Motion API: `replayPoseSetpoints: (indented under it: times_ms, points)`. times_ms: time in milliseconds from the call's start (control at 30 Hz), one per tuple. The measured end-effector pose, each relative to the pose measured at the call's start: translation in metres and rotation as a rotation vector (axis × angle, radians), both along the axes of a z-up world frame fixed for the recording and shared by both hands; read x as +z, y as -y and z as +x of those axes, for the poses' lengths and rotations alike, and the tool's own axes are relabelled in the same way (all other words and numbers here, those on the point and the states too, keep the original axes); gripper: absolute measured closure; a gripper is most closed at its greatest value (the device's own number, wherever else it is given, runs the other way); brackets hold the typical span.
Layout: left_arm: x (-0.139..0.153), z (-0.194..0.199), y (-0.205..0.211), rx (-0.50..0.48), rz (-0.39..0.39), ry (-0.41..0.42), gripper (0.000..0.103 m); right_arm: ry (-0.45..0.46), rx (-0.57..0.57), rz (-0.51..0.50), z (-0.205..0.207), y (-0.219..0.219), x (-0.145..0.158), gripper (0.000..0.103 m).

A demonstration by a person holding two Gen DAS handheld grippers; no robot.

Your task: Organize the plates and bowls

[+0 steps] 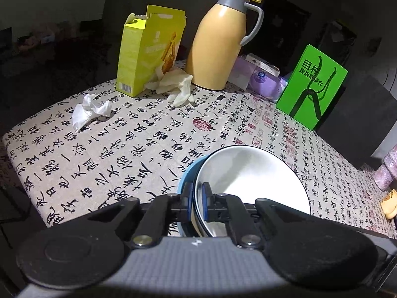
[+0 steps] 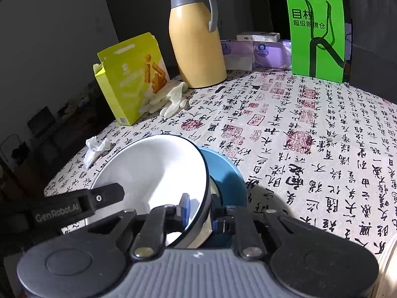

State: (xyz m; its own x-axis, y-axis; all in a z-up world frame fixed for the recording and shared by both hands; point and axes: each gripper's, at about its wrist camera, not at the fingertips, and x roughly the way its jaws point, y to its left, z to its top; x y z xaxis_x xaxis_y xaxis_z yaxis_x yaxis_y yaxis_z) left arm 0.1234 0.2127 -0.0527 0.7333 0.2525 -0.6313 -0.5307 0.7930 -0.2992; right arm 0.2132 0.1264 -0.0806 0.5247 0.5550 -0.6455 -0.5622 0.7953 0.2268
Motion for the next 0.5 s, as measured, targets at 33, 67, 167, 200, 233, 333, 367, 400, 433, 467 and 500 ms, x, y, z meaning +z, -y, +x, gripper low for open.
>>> replayPoseSetpoints:
  times_ms: [33,67,167,200,233,333,367,400,433,467,500]
  points:
    - [0.0,0.0,0.0,0.001,0.002,-0.001,0.095,-0.005,0.001,0.0,0.0,0.0,0.0,0.086]
    - [0.0,0.0,0.0,0.001,0.004,-0.001,0.095,-0.014,0.002,0.002,0.001,0.0,0.0,0.086]
    - [-0.001,0.0,0.002,0.003,0.011,-0.001,0.095,-0.037,0.006,0.009,0.004,0.001,0.001,0.085]
    - [-0.001,0.0,0.002,0.003,0.012,-0.001,0.095,-0.043,0.006,0.012,0.004,0.002,0.001,0.085]
    - [-0.001,0.0,0.002,0.004,0.012,-0.001,0.095,-0.05,0.005,0.016,0.004,0.002,0.001,0.085]
    - [-0.001,0.0,0.002,0.011,0.016,-0.004,0.095,-0.088,-0.004,0.042,0.007,0.005,0.002,0.084]
    - [-0.002,0.0,0.002,0.017,0.021,-0.005,0.095,-0.098,-0.007,0.054,0.008,0.007,0.002,0.085]
    - [-0.002,0.001,0.002,0.02,0.024,-0.006,0.095,-0.101,-0.01,0.065,0.008,0.009,0.003,0.085]
    - [-0.002,0.001,0.002,0.019,0.023,-0.006,0.095,-0.099,-0.012,0.07,0.008,0.01,0.005,0.085]
    - [-0.002,0.001,0.002,0.017,0.022,-0.005,0.095,-0.091,-0.015,0.068,0.007,0.01,0.006,0.085]
    - [-0.002,0.001,0.002,0.016,0.024,-0.005,0.095,-0.08,-0.016,0.06,0.006,0.01,0.007,0.086]
